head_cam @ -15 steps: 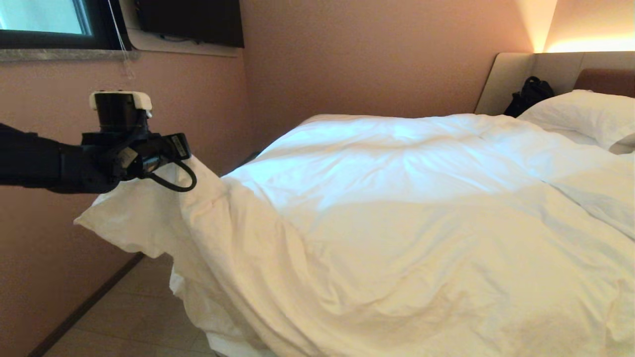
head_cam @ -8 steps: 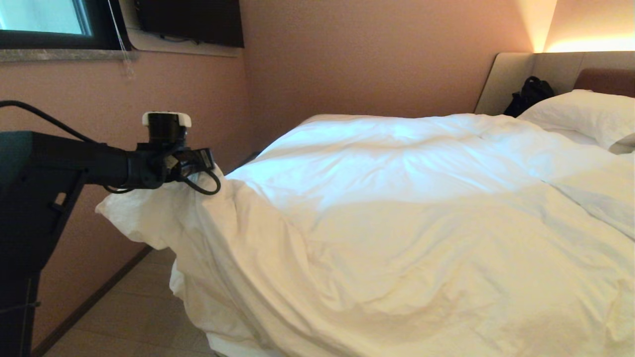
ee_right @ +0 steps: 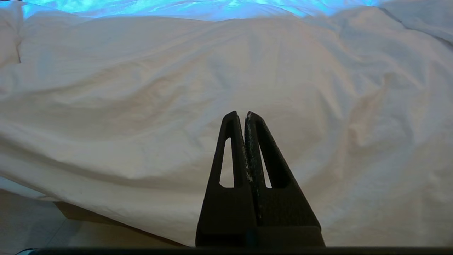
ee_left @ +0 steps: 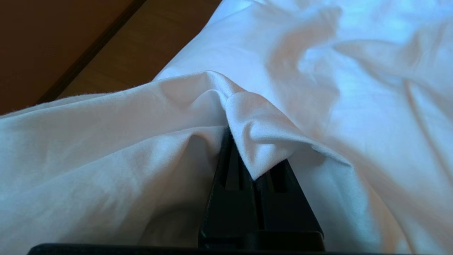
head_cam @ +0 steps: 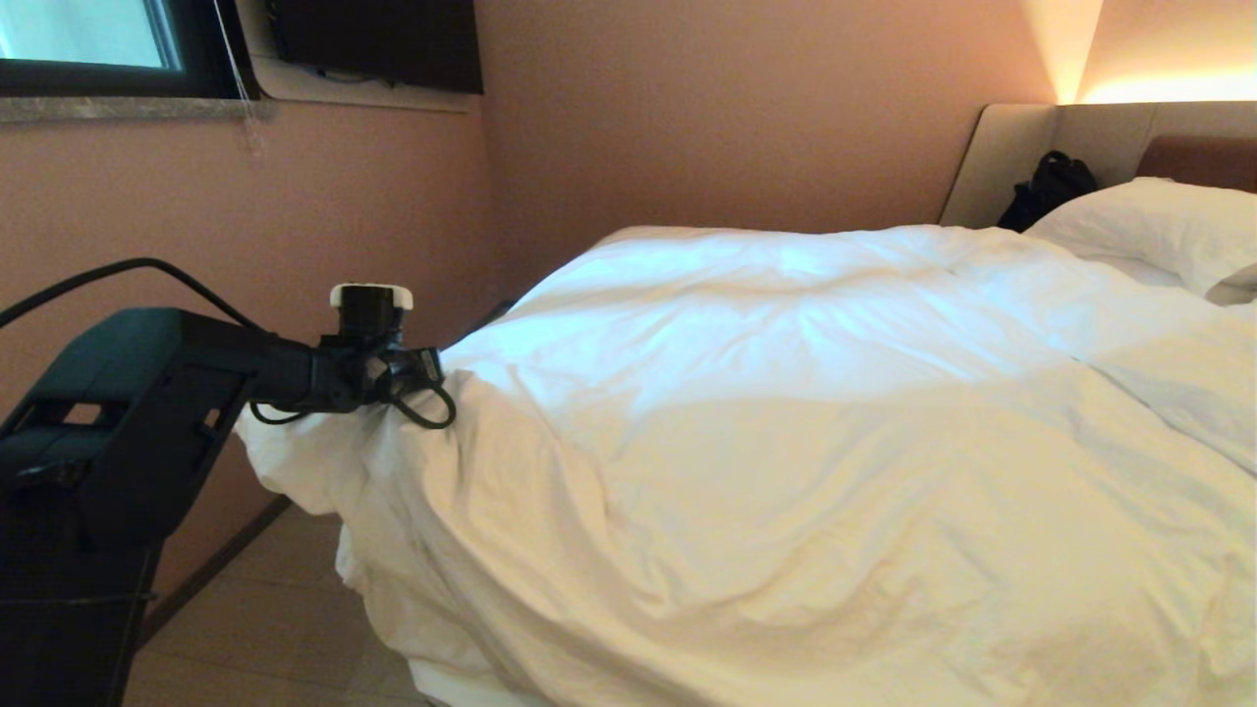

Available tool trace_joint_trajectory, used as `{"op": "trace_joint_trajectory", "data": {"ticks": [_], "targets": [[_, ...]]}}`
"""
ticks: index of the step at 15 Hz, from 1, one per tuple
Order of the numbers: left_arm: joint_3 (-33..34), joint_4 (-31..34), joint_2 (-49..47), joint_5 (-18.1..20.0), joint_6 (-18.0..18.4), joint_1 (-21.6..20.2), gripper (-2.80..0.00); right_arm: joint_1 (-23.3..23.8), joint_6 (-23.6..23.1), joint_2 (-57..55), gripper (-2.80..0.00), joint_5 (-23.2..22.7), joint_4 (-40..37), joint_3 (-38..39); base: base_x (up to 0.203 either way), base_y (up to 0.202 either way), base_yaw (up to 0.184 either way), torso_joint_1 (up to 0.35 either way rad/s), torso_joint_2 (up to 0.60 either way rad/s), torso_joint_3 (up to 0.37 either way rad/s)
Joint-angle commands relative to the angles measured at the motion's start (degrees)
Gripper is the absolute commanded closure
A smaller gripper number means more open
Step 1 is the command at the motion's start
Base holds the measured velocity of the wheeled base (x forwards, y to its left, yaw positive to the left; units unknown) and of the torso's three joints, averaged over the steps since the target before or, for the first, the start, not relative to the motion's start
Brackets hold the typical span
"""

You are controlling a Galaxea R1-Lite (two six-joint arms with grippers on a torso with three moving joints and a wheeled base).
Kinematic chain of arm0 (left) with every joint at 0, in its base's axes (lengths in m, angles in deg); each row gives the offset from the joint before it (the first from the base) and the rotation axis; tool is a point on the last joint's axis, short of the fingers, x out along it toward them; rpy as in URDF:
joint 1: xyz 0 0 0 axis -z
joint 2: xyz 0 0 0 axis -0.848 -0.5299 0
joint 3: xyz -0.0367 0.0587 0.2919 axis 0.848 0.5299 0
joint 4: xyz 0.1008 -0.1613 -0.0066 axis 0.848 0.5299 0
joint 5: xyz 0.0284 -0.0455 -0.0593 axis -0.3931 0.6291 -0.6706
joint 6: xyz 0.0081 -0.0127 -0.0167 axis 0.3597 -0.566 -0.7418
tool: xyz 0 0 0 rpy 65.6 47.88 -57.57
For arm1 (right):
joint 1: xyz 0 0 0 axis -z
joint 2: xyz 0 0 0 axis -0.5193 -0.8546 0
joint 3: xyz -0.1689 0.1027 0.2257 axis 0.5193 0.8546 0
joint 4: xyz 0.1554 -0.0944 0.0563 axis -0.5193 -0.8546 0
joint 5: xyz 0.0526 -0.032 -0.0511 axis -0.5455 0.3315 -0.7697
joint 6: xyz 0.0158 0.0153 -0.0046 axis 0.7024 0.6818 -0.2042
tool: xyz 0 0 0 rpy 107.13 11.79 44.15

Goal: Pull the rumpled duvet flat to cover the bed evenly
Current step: Flatten the corners of the folded blanket

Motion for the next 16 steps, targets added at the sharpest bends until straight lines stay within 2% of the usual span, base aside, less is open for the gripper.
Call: {"op": "trace_joint_trajectory", "data": {"ticks": [1, 5, 8, 9, 11, 16], "targets": [[0.0, 0.4, -0.4, -0.1, -0.1, 0.0, 0.00, 0.0, 0.0, -0.1, 0.00, 0.0, 0.0, 0.0, 0.000, 0.000, 0.000, 0.000, 0.00, 0.000], [0.4, 3.0, 1.3, 0.1, -0.4, 0.3, 0.00, 0.0, 0.0, -0.1, 0.00, 0.0, 0.0, 0.0, 0.000, 0.000, 0.000, 0.000, 0.00, 0.000], [0.5, 7.6, 3.2, 0.4, -2.5, 1.0, 0.00, 0.1, 0.0, -0.1, 0.00, 0.0, 0.0, 0.0, 0.000, 0.000, 0.000, 0.000, 0.00, 0.000], [0.7, 8.1, 3.5, 0.4, -2.7, 1.1, -2.80, 0.0, 0.0, -0.1, 0.00, 0.0, 0.0, 0.0, 0.000, 0.000, 0.000, 0.000, 0.00, 0.000], [1.9, 8.3, 4.6, 0.4, -3.0, 1.5, -2.80, 0.0, 0.0, -0.1, 0.00, 0.0, 0.0, 0.0, 0.000, 0.000, 0.000, 0.000, 0.00, 0.000], [10.0, 7.8, 12.2, 1.9, -5.6, 2.7, -2.80, 0.0, 0.0, -0.1, 0.00, 0.0, 0.0, 0.0, 0.000, 0.000, 0.000, 0.000, 0.00, 0.000]]}}
